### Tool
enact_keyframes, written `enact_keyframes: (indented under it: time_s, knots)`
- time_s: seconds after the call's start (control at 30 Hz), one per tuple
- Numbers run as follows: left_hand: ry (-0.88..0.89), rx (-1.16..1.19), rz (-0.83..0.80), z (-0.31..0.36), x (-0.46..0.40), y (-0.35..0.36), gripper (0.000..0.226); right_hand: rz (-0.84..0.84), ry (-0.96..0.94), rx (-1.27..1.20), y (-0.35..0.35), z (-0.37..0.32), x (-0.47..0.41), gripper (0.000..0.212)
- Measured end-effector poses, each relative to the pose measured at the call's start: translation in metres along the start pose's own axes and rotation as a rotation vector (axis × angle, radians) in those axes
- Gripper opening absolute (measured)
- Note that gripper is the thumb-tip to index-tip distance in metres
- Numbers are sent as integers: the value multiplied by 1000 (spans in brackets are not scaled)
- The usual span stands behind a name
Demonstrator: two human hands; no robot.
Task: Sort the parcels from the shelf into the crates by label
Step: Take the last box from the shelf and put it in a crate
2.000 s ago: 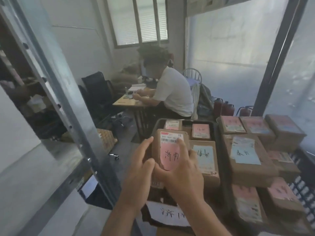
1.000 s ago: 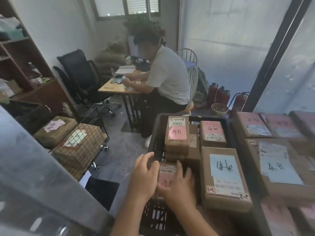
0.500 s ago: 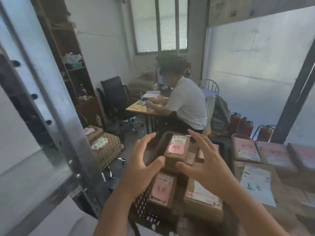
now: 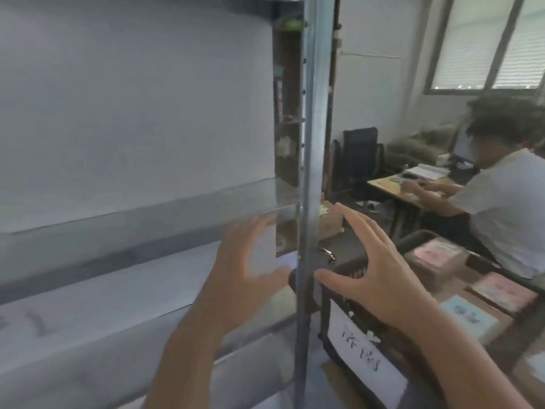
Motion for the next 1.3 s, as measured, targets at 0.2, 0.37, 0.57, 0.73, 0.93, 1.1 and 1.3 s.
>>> enact_keyframes:
  time_s: [0.2, 0.37, 0.57, 0.73, 0.93, 1.1, 1.3]
  knots:
    - [-165, -173, 261, -53, 118, -169, 77, -197, -212, -39, 113, -152, 13, 110]
    - [-297, -322, 427, -82, 262, -325, 70, -297, -407, -198, 231, -320, 69, 108]
    - [-585, -507, 777, -103, 497, -536, 58, -540, -677, -415, 378, -544, 204, 101]
    - [-784, -564, 951, -98, 648, -631, 54, -710, -826, -514, 450, -664, 290, 96]
    - [-907, -579, 1071, -131, 747, -696, 51, -754, -891, -621, 532, -772, 338, 85]
    - [-941, -597, 1099, -185, 770, -775, 54, -760, -941, -629, 608, -848, 339, 85]
    - [-875, -573, 1082, -256, 741, -898, 38, -645, -904, -664, 685, -956, 270, 87]
Point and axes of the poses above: each hand's wrist, its own x-axis away from the middle knuckle, its own y-axis out of the palm, z = x × y, the point moved 10 cm from there along -x, towards the middle knuckle, and after that the axes turned 3 degrees about z, right-handed, at the moved point
